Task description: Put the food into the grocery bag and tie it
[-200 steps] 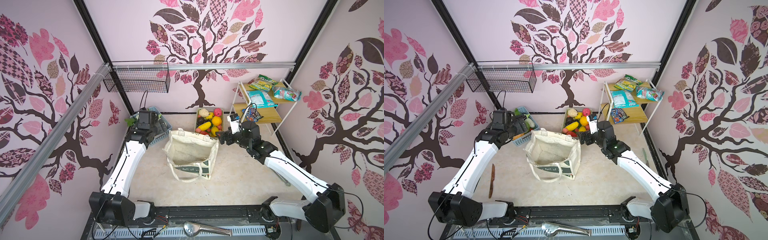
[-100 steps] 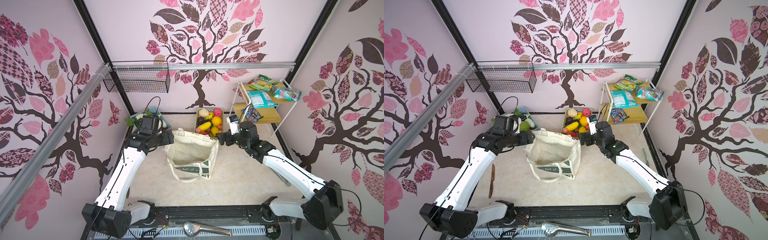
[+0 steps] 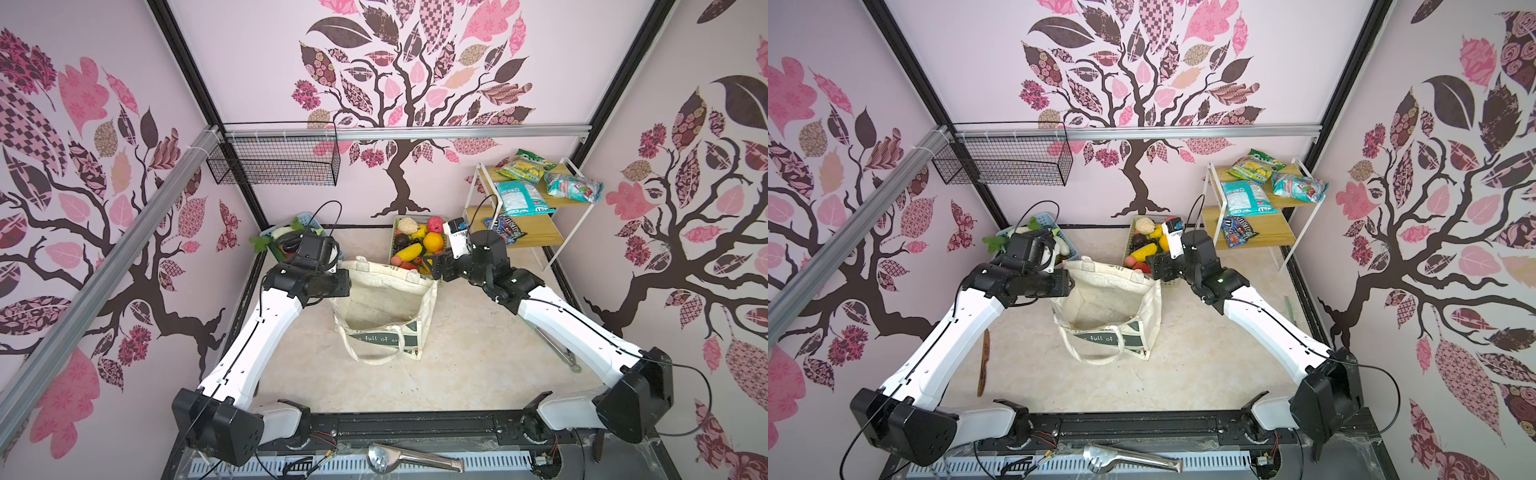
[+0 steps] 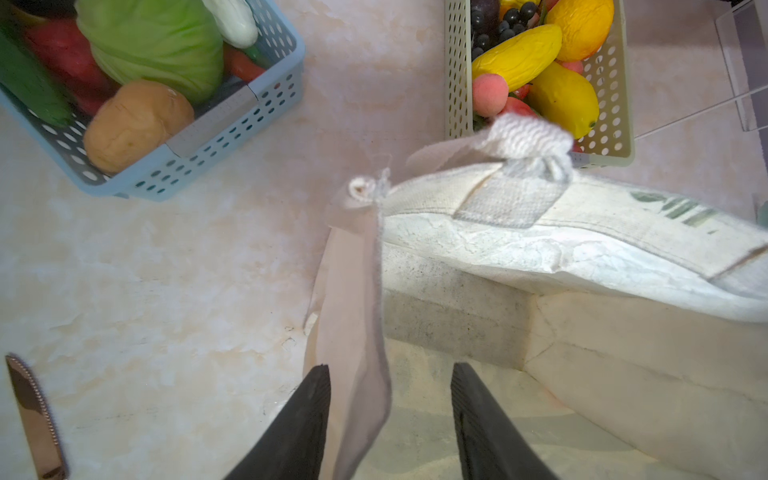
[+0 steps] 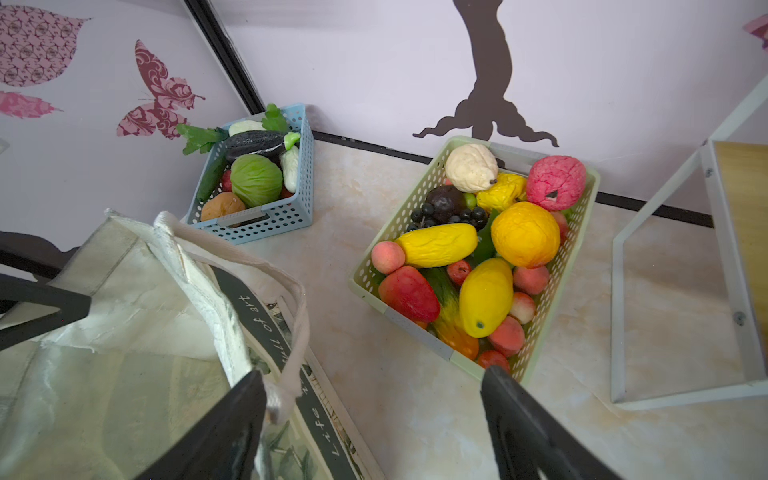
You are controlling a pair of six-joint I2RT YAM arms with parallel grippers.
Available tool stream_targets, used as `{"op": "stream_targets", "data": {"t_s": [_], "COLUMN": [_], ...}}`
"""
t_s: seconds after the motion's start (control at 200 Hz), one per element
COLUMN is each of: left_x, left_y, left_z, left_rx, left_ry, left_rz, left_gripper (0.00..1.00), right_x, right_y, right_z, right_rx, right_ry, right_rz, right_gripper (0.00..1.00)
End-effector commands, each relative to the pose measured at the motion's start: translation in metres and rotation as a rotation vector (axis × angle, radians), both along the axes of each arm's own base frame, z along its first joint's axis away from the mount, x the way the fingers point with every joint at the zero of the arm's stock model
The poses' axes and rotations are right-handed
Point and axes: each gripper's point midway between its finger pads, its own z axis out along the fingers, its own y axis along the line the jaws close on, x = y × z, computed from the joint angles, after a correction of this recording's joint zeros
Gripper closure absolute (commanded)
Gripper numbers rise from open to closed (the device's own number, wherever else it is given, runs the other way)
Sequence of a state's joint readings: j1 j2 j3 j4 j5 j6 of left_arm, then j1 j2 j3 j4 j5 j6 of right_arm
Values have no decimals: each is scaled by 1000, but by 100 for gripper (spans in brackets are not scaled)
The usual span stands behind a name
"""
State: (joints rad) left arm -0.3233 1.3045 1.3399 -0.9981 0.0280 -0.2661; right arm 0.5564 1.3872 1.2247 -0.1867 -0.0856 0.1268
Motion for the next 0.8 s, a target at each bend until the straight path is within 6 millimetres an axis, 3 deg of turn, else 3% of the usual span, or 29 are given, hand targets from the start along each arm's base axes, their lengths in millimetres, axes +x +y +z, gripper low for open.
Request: {"op": "stream_targets", "data": {"t_s": [0.0, 0.13, 0.39, 0.665, 0.795], "left_x": [-2, -2, -2, 0, 7], "left_y": [1, -3, -10, -14, -15], "left_z": [-10, -11, -7, -1, 4], "left_rx": [30, 18, -5, -14, -19], "left_ry": [24, 23, 16, -4, -20], "left_rz": [-9, -32, -62, -85, -76], "left_gripper": [61, 79, 96, 100, 100], "right_x": [-5, -12, -8, 0, 0], "right_y": [19, 39, 64, 75, 80], "right_z": [-4, -11, -25, -56, -63], "right_rx": [-42, -61, -113, -217, -227], "right_ry": [29, 36, 63, 122, 140], "right_rz": [76, 141, 222, 275, 299], "right_gripper": [19, 21, 24, 28, 36]}}
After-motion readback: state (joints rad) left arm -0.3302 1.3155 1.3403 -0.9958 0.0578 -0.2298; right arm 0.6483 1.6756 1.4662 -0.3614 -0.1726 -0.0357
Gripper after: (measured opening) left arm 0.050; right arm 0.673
